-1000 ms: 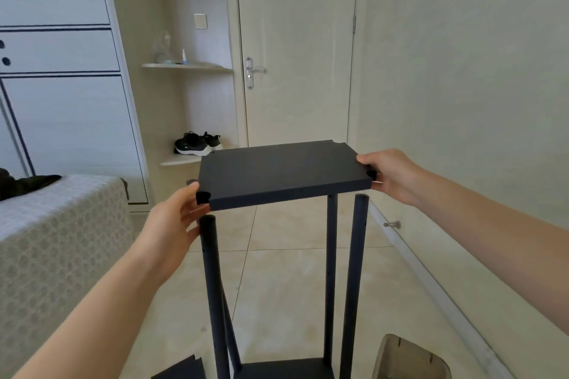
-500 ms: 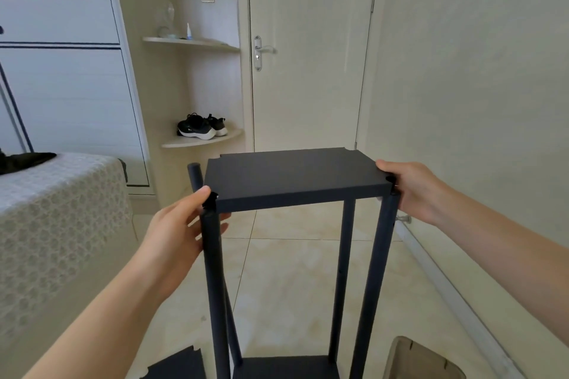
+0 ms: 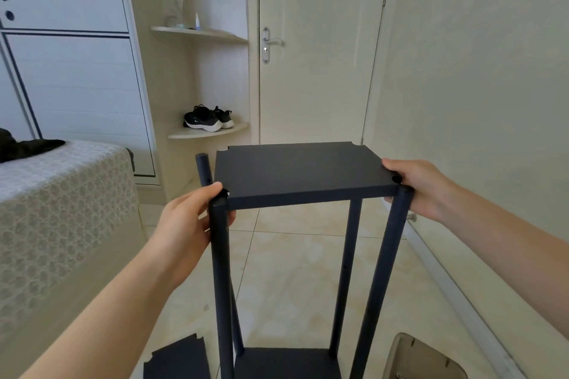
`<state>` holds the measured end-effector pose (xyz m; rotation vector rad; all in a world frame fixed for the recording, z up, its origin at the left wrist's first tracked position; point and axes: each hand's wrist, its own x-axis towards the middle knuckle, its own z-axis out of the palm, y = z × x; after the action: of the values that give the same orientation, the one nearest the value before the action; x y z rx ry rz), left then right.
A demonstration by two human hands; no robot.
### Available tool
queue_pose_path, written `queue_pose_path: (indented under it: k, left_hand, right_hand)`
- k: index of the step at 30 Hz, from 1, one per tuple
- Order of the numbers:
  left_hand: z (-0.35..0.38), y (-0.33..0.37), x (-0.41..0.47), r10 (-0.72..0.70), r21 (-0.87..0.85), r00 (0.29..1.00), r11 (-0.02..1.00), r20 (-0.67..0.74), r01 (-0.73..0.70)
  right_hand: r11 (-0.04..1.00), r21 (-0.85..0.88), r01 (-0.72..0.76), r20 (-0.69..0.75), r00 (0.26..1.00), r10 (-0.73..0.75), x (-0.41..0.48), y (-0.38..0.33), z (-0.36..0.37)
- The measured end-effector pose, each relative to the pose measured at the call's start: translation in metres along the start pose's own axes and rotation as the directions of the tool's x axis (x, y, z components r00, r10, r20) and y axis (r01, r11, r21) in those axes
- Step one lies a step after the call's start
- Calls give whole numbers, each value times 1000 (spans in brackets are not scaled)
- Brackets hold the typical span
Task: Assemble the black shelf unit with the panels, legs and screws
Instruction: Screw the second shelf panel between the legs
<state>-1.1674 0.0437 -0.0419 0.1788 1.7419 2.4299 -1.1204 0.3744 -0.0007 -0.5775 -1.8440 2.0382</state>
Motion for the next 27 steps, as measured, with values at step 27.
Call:
queue_pose_path:
  k: [27]
  left_hand:
    - [-13,-7,-7,-65,-25,998,998,1,65]
  right_hand:
    - [995,95,-2,-7,1000,3,-24,27,-6]
